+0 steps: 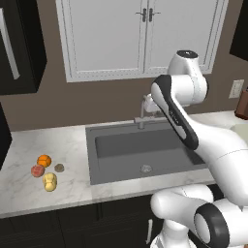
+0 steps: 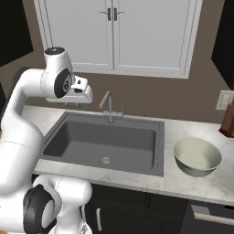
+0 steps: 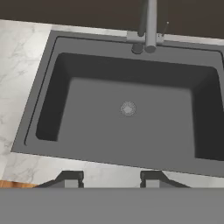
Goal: There is a mixed pile of frozen fruits and vegetables on the counter. Locate all the frozen vegetables and place the items in a bowl on the counter. Take all the frozen fruits and defrost them in a running sink.
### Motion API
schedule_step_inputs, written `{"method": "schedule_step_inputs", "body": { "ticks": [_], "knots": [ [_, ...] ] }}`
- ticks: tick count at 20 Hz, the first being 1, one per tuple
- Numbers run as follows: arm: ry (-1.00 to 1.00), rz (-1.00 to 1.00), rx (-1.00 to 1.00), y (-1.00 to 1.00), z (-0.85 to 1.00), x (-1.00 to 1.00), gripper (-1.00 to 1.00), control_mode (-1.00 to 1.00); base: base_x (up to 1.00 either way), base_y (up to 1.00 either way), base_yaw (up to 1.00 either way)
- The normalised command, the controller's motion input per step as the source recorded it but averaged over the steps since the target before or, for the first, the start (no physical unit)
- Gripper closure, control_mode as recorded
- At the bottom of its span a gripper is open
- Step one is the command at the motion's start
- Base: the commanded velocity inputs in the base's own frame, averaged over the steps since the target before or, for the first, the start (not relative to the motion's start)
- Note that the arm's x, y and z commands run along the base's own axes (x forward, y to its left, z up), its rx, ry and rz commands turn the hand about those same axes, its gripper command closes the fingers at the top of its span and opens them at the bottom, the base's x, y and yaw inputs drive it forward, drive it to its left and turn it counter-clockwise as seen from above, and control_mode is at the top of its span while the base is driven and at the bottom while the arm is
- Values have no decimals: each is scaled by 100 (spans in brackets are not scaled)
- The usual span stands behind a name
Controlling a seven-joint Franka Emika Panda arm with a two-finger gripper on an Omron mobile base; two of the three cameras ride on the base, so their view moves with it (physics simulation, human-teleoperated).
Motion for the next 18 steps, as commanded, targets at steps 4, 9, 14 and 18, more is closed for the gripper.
{"method": "schedule_step_inputs", "body": {
  "ticks": [4,9,14,18],
  "knots": [
    [0,0,0,0,0,-8,-100,-100,0,0,0],
    [0,0,0,21,0,-37,-100,-100,0,0,0],
    [0,0,-2,74,0,-53,-100,-100,0,0,0],
    [0,0,-3,94,-1,-56,-100,-100,0,0,0]
  ]
}}
